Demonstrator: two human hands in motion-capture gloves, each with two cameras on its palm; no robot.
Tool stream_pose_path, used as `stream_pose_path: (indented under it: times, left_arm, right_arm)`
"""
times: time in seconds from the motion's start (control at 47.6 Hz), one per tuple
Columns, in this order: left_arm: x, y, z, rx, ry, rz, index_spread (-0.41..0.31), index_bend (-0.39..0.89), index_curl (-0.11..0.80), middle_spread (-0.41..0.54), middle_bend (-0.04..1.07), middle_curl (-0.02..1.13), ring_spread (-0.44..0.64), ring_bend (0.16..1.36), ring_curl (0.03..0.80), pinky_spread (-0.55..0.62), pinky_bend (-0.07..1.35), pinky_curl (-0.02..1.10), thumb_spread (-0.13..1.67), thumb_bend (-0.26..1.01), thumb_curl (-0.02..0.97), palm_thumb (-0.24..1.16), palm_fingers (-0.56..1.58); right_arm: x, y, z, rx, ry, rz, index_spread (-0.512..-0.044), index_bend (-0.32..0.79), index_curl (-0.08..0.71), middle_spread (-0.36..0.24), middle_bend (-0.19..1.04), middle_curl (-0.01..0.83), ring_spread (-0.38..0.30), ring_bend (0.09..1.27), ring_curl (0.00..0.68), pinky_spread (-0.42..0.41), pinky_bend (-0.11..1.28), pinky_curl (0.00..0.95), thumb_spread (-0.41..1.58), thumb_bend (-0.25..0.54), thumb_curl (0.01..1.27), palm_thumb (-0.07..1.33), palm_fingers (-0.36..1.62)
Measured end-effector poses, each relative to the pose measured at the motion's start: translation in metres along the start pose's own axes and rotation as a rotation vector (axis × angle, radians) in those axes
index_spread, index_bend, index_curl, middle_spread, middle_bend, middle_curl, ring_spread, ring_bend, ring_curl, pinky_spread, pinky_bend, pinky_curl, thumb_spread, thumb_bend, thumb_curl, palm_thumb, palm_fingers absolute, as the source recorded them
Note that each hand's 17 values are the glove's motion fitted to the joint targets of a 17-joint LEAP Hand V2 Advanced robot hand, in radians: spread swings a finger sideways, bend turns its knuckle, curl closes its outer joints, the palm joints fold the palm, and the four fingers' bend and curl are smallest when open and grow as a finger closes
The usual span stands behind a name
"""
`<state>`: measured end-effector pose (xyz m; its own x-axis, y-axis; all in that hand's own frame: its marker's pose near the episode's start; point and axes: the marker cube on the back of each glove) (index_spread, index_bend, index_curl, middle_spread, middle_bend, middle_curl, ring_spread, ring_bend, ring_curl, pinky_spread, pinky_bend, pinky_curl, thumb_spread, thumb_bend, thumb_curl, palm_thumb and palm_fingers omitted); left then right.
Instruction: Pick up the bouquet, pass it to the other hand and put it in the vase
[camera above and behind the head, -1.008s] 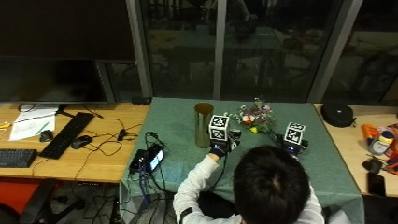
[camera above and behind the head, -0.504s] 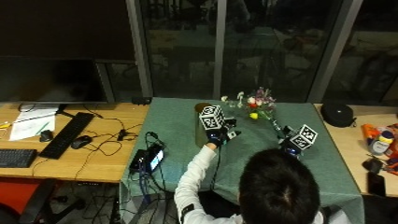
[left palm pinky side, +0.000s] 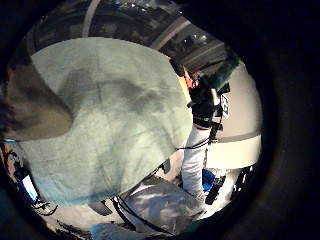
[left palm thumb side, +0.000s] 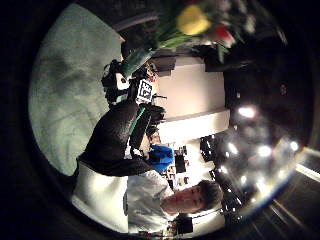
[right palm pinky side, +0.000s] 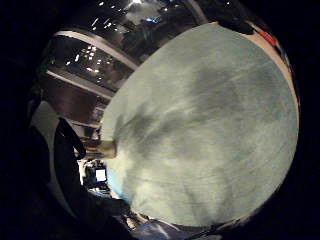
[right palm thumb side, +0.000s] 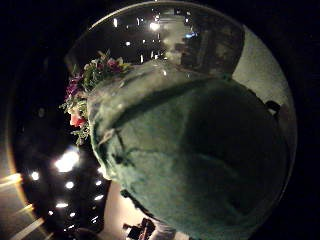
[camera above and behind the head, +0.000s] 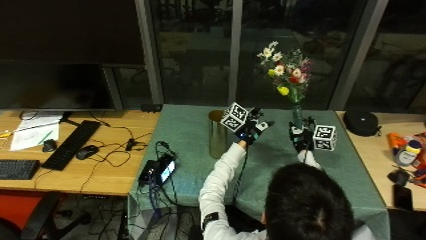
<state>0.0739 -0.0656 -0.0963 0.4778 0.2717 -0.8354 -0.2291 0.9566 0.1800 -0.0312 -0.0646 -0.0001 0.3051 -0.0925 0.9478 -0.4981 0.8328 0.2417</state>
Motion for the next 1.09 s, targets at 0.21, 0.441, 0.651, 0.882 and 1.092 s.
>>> stream_pose_path:
  times: [0.21,0.441,0.651,0.882,1.092]
  left_arm:
    - [0.013,-0.012,0.026,-0.06,0.013,-0.014,0.161,0.1,0.227,0.385,0.2,0.28,0.44,0.64,0.312,0.43,0.47,0.38,1.02,-0.02,0.316,0.31,0.04]
    - [0.108,-0.011,0.003,-0.031,-0.088,0.068,0.162,0.12,0.222,0.376,0.2,0.3,0.43,0.66,0.308,0.41,0.48,0.37,1.02,-0.02,0.32,0.34,0.06]
    - [0.167,-0.012,-0.042,0.006,-0.1,0.069,0.162,0.13,0.224,0.372,0.19,0.31,0.43,0.66,0.303,0.41,0.48,0.36,1.03,-0.02,0.319,0.35,0.07]
    - [0.152,-0.023,-0.067,0.109,-0.123,0.002,0.164,0.13,0.229,0.372,0.19,0.32,0.42,0.66,0.298,0.4,0.49,0.36,1.04,-0.02,0.319,0.36,0.07]
    - [0.084,-0.052,-0.016,-0.068,0.099,-0.098,0.174,0.1,0.216,0.379,0.2,0.32,0.43,0.66,0.296,0.4,0.52,0.36,1.02,-0.03,0.318,0.35,0.03]
  right_arm:
    - [-0.023,0.003,-0.013,0.042,-0.038,-0.003,-0.213,0.56,0.566,-0.163,0.85,0.651,-0.187,1.01,0.565,-0.26,0.72,0.487,0.79,-0.024,0.54,0.97,1.4]
    - [-0.025,-0.002,-0.028,0.116,-0.011,0.002,-0.215,0.55,0.577,-0.16,0.86,0.646,-0.186,1.01,0.564,-0.257,0.72,0.488,0.73,-0.025,0.59,0.96,1.4]
    - [-0.035,-0.002,-0.033,0.149,-0.042,-0.072,-0.216,0.54,0.585,-0.159,0.86,0.641,-0.186,1.01,0.563,-0.256,0.72,0.487,0.7,-0.025,0.63,0.96,1.4]
    - [-0.051,0.001,-0.021,0.114,-0.181,-0.147,-0.216,0.54,0.593,-0.158,0.86,0.638,-0.187,1.01,0.562,-0.256,0.72,0.488,0.69,-0.026,0.66,0.96,1.4]
    - [-0.073,0.004,-0.002,0.088,-0.235,-0.225,-0.216,0.53,0.596,-0.158,0.86,0.635,-0.187,1.01,0.562,-0.256,0.73,0.488,0.68,-0.027,0.67,0.95,1.4]
